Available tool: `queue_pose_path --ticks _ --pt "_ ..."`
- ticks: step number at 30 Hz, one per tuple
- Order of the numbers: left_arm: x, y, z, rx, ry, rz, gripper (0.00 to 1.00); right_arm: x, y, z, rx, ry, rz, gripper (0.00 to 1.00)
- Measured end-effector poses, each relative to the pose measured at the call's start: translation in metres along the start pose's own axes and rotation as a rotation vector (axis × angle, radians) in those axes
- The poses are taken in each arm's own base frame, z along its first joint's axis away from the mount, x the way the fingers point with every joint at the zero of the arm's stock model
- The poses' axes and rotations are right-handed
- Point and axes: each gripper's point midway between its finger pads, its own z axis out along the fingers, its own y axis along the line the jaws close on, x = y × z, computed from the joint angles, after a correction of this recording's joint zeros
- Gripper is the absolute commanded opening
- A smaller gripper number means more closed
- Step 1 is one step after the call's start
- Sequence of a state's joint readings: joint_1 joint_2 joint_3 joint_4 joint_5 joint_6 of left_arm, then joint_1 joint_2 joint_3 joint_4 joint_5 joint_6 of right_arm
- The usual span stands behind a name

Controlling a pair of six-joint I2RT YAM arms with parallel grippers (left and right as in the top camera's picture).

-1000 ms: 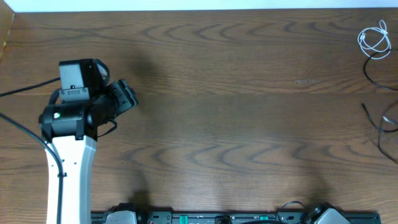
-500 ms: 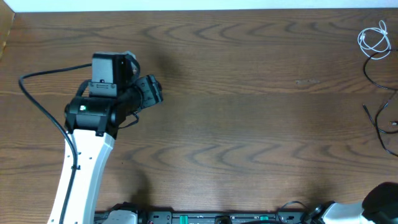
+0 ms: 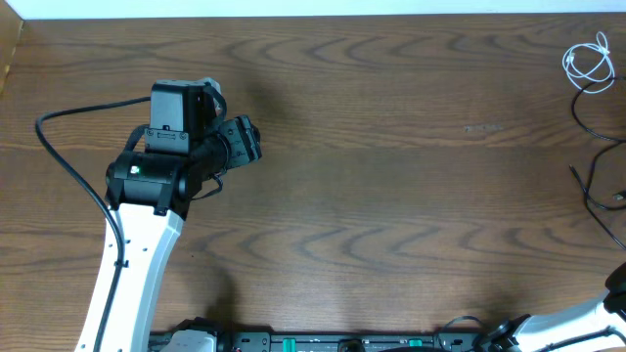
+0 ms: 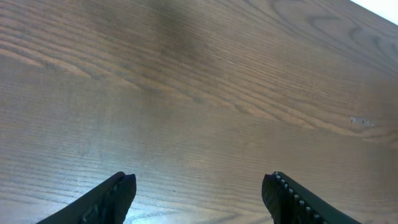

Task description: Untangle cables

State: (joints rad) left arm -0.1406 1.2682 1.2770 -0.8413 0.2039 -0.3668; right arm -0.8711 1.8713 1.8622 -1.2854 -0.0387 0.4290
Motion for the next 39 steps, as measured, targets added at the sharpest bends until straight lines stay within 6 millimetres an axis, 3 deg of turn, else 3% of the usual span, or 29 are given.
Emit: queue_pose_path --ticks 6,7,9,14,15,17,22,23,25,28,30,32,33,35,37,39 --pt "0.000 0.000 0.000 0.000 -0.001 0.000 0.70 0.013 -0.013 0.018 0.019 0.062 -0.023 0.32" --pt "0.000 0.000 0.000 0.000 -0.001 0.000 0.70 0.014 -0.014 0.020 0.020 0.063 -0.022 0.33" --pt "0.000 0.000 0.000 0.001 -0.002 0.000 0.70 0.011 -0.016 0.027 0.016 0.053 -0.021 0.49" --pt "0.000 0.000 0.000 0.000 -0.001 0.000 0.70 0.010 -0.020 0.036 -0.006 0.060 -0.025 0.71" --pt "0.000 0.000 0.000 0.001 -0.001 0.000 0.70 0.011 -0.016 0.036 -0.030 0.066 -0.041 0.79" --pt "0.000 0.000 0.000 0.000 -0.001 0.000 0.70 0.014 -0.003 0.035 -0.105 0.083 -0.083 0.87" --pt "0.000 0.000 0.000 0.000 -0.001 0.000 0.74 0.035 0.053 0.016 -0.350 0.108 -0.285 0.92" --pt "0.000 0.000 0.000 0.001 -0.001 0.000 0.75 0.043 0.067 0.006 -0.388 0.102 -0.340 0.93" --pt "0.000 0.000 0.000 0.000 -0.001 0.000 0.90 0.059 0.089 -0.013 -0.440 0.080 -0.435 0.95" --pt "0.002 0.001 0.000 -0.003 0.006 -0.004 0.92 0.099 0.129 -0.063 -0.543 0.014 -0.634 0.97" --pt "0.006 0.003 0.000 -0.011 0.024 -0.007 0.92 0.137 0.154 -0.105 -0.629 -0.043 -0.788 0.99" --pt "0.012 0.006 0.000 -0.023 0.049 -0.011 0.92 0.171 0.169 -0.136 -0.697 -0.076 -0.904 0.99" --pt "0.018 0.008 -0.001 -0.034 0.075 -0.015 0.93 0.197 0.176 -0.153 -0.739 -0.080 -0.980 0.99" --pt "0.020 0.009 -0.001 -0.038 0.082 -0.017 0.93 0.229 0.182 -0.164 -0.755 -0.072 -1.075 0.99" --pt "0.021 0.010 -0.001 -0.039 0.086 -0.017 1.00 0.250 0.188 -0.165 -0.733 -0.077 -1.147 0.99" --pt "0.022 0.010 -0.001 -0.041 0.088 -0.017 0.99 0.263 0.192 -0.164 -0.706 -0.086 -1.200 0.99"
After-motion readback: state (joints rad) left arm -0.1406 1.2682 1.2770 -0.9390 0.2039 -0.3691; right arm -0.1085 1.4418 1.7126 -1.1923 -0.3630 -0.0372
